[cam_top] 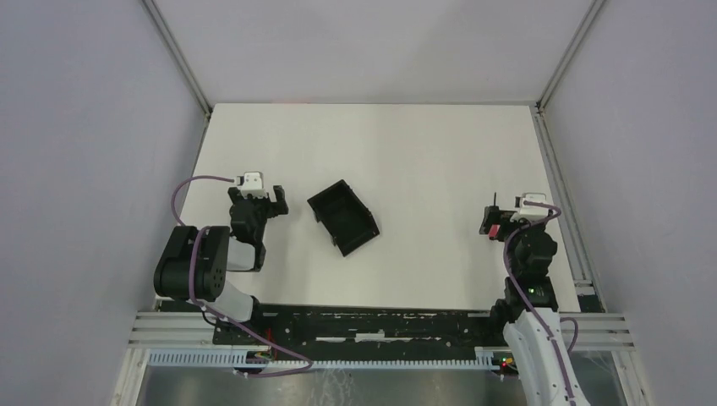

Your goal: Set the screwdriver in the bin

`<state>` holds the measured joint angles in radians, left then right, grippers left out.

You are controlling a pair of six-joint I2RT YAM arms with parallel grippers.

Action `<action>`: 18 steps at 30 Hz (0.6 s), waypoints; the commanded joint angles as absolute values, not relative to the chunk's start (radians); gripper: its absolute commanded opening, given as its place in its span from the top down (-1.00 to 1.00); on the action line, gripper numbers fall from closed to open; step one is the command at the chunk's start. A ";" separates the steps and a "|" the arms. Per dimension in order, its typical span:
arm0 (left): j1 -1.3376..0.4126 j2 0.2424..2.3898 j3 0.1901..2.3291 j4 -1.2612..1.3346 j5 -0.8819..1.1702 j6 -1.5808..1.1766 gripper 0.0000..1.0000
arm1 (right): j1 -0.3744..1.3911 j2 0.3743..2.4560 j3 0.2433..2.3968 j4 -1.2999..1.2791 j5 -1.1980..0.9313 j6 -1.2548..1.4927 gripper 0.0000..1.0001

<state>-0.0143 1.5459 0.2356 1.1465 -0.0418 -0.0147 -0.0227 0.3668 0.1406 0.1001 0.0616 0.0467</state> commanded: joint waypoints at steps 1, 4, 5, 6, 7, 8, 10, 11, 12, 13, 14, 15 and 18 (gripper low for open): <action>-0.011 1.540 0.248 1.175 -0.033 -0.029 -1.00 | -0.026 0.448 0.335 0.069 0.134 0.075 -0.95; -0.011 1.540 0.249 1.175 -0.033 -0.029 -1.00 | -0.027 0.591 0.543 -0.056 0.192 0.079 -0.94; -0.011 1.540 0.249 1.175 -0.033 -0.029 -1.00 | -0.026 0.653 0.631 -0.115 0.202 0.070 -0.95; -0.011 1.540 0.249 1.175 -0.033 -0.029 -1.00 | -0.026 0.714 0.704 -0.166 0.209 0.063 -0.96; -0.011 1.540 0.249 1.175 -0.033 -0.029 -1.00 | -0.026 0.785 0.794 -0.231 0.217 0.056 -0.96; -0.011 1.540 0.249 1.175 -0.033 -0.029 -1.00 | -0.027 0.853 0.867 -0.309 0.227 0.056 -0.96; -0.011 1.540 0.249 1.175 -0.033 -0.029 -1.00 | -0.031 1.016 1.049 -0.460 0.234 0.061 -0.96; -0.011 1.540 0.249 1.175 -0.032 -0.029 -1.00 | -0.034 1.088 1.120 -0.529 0.225 0.061 -0.96; -0.011 1.540 0.249 1.175 -0.033 -0.029 -1.00 | -0.041 1.169 1.197 -0.607 0.203 0.049 -0.96; -0.011 1.540 0.249 1.176 -0.032 -0.029 -1.00 | -0.050 1.234 1.248 -0.653 0.178 0.039 -0.96; -0.011 1.540 0.248 1.176 -0.033 -0.029 -1.00 | -0.062 1.307 1.297 -0.701 0.149 0.031 -0.96; -0.010 1.540 0.248 1.175 -0.034 -0.029 -1.00 | -0.073 1.361 1.325 -0.726 0.134 0.027 -0.96; -0.011 1.539 0.248 1.175 -0.033 -0.029 -1.00 | -0.107 1.441 1.292 -0.699 0.160 0.035 -0.96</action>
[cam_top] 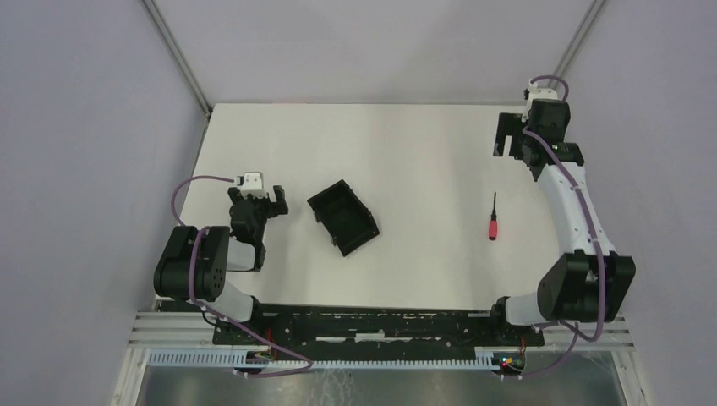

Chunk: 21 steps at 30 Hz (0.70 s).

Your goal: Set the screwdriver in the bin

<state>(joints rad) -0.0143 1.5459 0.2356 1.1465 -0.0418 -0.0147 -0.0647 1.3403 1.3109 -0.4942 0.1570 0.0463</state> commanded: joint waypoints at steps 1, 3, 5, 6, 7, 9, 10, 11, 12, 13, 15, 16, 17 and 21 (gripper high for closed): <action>-0.011 1.539 0.249 1.176 -0.033 -0.029 -1.00 | -0.118 1.460 1.264 -0.688 0.135 0.035 -0.96; -0.011 1.541 0.248 1.175 -0.033 -0.029 -1.00 | -0.140 1.489 1.210 -0.664 0.058 0.034 -0.92; -0.011 1.540 0.248 1.176 -0.033 -0.029 -1.00 | -0.147 1.518 1.146 -0.638 0.042 0.031 -0.88; -0.011 1.540 0.249 1.176 -0.033 -0.029 -1.00 | -0.148 1.528 1.120 -0.626 0.036 0.030 -0.86; -0.011 1.540 0.249 1.175 -0.033 -0.029 -1.00 | -0.150 1.539 1.087 -0.610 0.024 0.027 -0.84; -0.010 1.540 0.248 1.176 -0.032 -0.029 -1.00 | -0.150 1.563 1.031 -0.584 0.009 0.022 -0.77; -0.011 1.540 0.248 1.175 -0.032 -0.029 -1.00 | -0.152 1.574 1.010 -0.571 0.009 0.022 -0.73; -0.011 1.539 0.248 1.176 -0.032 -0.029 -1.00 | -0.155 1.589 0.990 -0.556 0.011 0.022 -0.67; -0.011 1.539 0.248 1.175 -0.033 -0.029 -1.00 | -0.157 1.599 0.977 -0.545 0.014 0.022 -0.62; -0.011 1.540 0.249 1.175 -0.032 -0.029 -1.00 | -0.159 1.612 0.968 -0.533 0.014 0.022 -0.56; -0.011 1.539 0.248 1.175 -0.032 -0.029 -1.00 | -0.160 1.634 0.959 -0.524 0.017 0.023 -0.36; -0.011 1.540 0.248 1.175 -0.031 -0.029 -1.00 | -0.160 1.643 0.956 -0.522 0.015 0.020 -0.24; -0.011 1.540 0.248 1.175 -0.033 -0.029 -1.00 | -0.160 1.652 0.953 -0.519 0.016 0.017 -0.14; -0.011 1.540 0.248 1.176 -0.032 -0.029 -1.00 | -0.160 1.673 0.948 -0.519 0.029 0.008 0.41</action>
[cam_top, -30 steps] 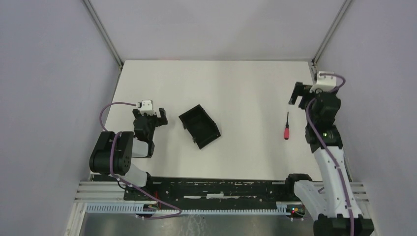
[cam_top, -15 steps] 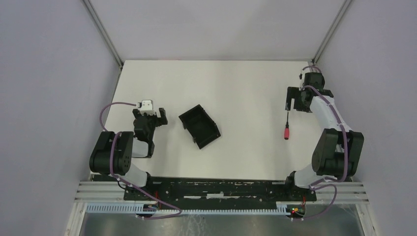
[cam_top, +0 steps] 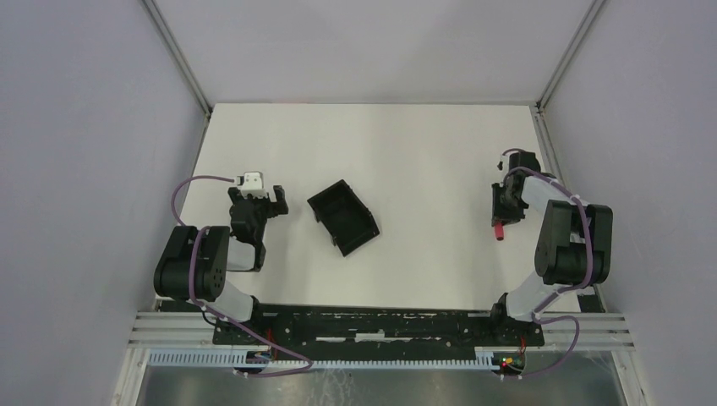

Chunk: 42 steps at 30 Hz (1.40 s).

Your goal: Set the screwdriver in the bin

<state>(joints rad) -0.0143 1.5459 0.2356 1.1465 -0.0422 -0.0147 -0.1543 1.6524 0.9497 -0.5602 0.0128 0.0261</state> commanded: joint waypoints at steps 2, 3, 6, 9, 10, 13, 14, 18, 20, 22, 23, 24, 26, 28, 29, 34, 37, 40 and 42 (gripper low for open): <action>-0.011 1.540 0.248 1.175 -0.032 -0.029 -1.00 | -0.160 1.680 0.966 -0.537 0.016 0.008 0.81; -0.011 1.540 0.248 1.175 -0.033 -0.029 -1.00 | -0.160 1.679 0.982 -0.556 0.009 0.007 0.99; -0.011 1.539 0.248 1.175 -0.032 -0.029 -1.00 | -0.160 1.652 1.062 -0.637 0.033 0.008 1.00; -0.011 1.540 0.249 1.175 -0.032 -0.029 -1.00 | -0.160 1.632 1.178 -0.752 0.126 0.008 1.00; -0.011 1.540 0.249 1.175 -0.033 -0.029 -1.00 | -0.160 1.631 1.217 -0.789 0.150 0.008 1.00; -0.011 1.540 0.249 1.175 -0.032 -0.029 -1.00 | -0.160 1.620 1.269 -0.828 0.227 0.021 1.00; -0.011 1.540 0.249 1.175 -0.033 -0.029 -1.00 | -0.160 1.614 1.271 -0.825 0.245 0.026 1.00; -0.011 1.540 0.249 1.175 -0.032 -0.029 -1.00 | -0.119 1.611 1.282 -0.829 0.201 0.047 1.00; -0.011 1.540 0.249 1.175 -0.032 -0.029 -1.00 | -0.031 1.609 1.299 -0.827 0.220 0.074 1.00; -0.011 1.540 0.249 1.175 -0.031 -0.029 -1.00 | 0.110 1.620 1.335 -0.828 0.221 0.107 1.00; -0.011 1.540 0.249 1.175 -0.032 -0.029 -1.00 | 0.169 1.630 1.356 -0.820 0.200 0.123 1.00; -0.011 1.540 0.249 1.175 -0.032 -0.029 -1.00 | 0.242 1.640 1.377 -0.810 0.176 0.138 1.00; -0.011 1.540 0.249 1.175 -0.033 -0.029 -1.00 | 0.368 1.668 1.430 -0.783 0.153 0.168 1.00; -0.011 1.540 0.249 1.175 -0.032 -0.029 -1.00 | 0.498 1.717 1.503 -0.771 0.157 0.186 1.00; -0.011 1.540 0.249 1.175 -0.032 -0.029 -1.00 | 0.557 1.751 1.554 -0.775 0.171 0.188 1.00; -0.011 1.540 0.249 1.175 -0.033 -0.029 -1.00 | 0.831 1.919 1.801 -0.801 0.199 0.126 1.00; -0.011 1.541 0.249 1.175 -0.033 -0.029 -1.00 | 0.907 1.951 1.826 -0.751 0.193 0.037 1.00; -0.011 1.540 0.249 1.175 -0.034 -0.029 -1.00 | 0.931 1.950 1.780 -0.706 0.151 -0.031 1.00; -0.011 1.540 0.248 1.175 -0.034 -0.029 -1.00 | 0.939 1.943 1.739 -0.684 0.118 -0.071 1.00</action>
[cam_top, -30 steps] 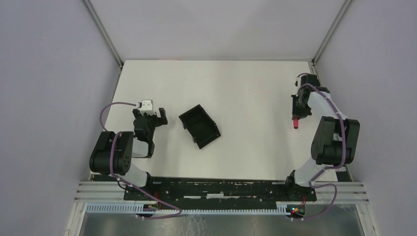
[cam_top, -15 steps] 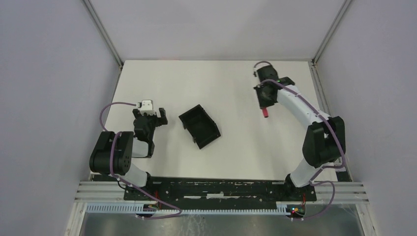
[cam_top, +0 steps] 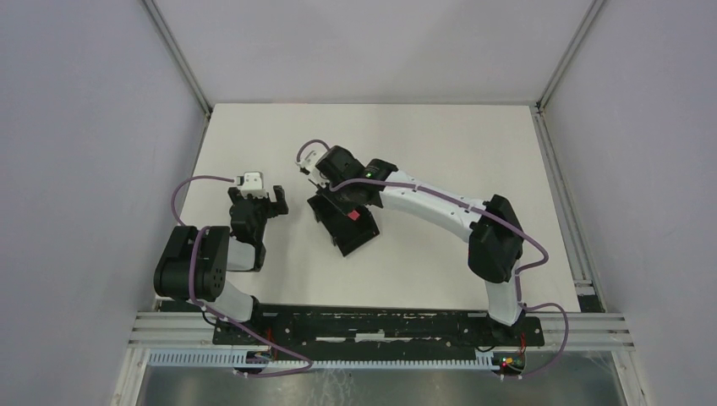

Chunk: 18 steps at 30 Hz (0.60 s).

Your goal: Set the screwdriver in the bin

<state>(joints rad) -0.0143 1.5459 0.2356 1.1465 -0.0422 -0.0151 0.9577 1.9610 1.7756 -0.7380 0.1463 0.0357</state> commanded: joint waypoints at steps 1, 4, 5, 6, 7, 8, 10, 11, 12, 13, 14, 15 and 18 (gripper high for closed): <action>-0.011 1.540 0.248 1.175 -0.033 -0.029 -1.00 | 0.944 1.939 1.722 -0.678 0.112 -0.084 1.00; -0.011 1.539 0.249 1.175 -0.034 -0.029 -1.00 | 0.956 1.930 1.649 -0.659 0.097 -0.127 1.00; -0.011 1.540 0.249 1.175 -0.034 -0.029 -1.00 | 0.960 1.925 1.619 -0.646 0.089 -0.139 1.00; -0.011 1.540 0.249 1.175 -0.034 -0.029 -1.00 | 0.961 1.923 1.594 -0.627 0.089 -0.146 1.00; -0.011 1.540 0.249 1.175 -0.033 -0.029 -1.00 | 0.961 1.924 1.571 -0.610 0.090 -0.150 1.00; -0.011 1.540 0.249 1.175 -0.032 -0.029 -1.00 | 0.961 1.926 1.556 -0.589 0.089 -0.155 1.00; -0.011 1.540 0.249 1.175 -0.032 -0.029 -1.00 | 0.963 1.939 1.555 -0.567 0.092 -0.161 1.00; -0.011 1.541 0.249 1.175 -0.033 -0.029 -1.00 | 0.962 1.944 1.556 -0.555 0.101 -0.161 1.00; -0.011 1.540 0.249 1.175 -0.033 -0.029 -1.00 | 0.962 1.950 1.560 -0.546 0.112 -0.160 1.00; -0.010 1.540 0.249 1.175 -0.034 -0.029 -1.00 | 0.963 1.956 1.564 -0.538 0.113 -0.161 1.00; -0.011 1.540 0.249 1.175 -0.034 -0.029 -1.00 | 0.963 1.962 1.570 -0.532 0.112 -0.161 1.00; -0.011 1.540 0.249 1.175 -0.034 -0.029 -1.00 | 0.963 1.967 1.577 -0.531 0.111 -0.160 1.00; -0.011 1.540 0.249 1.175 -0.033 -0.029 -1.00 | 0.963 1.987 1.592 -0.540 0.118 -0.158 1.00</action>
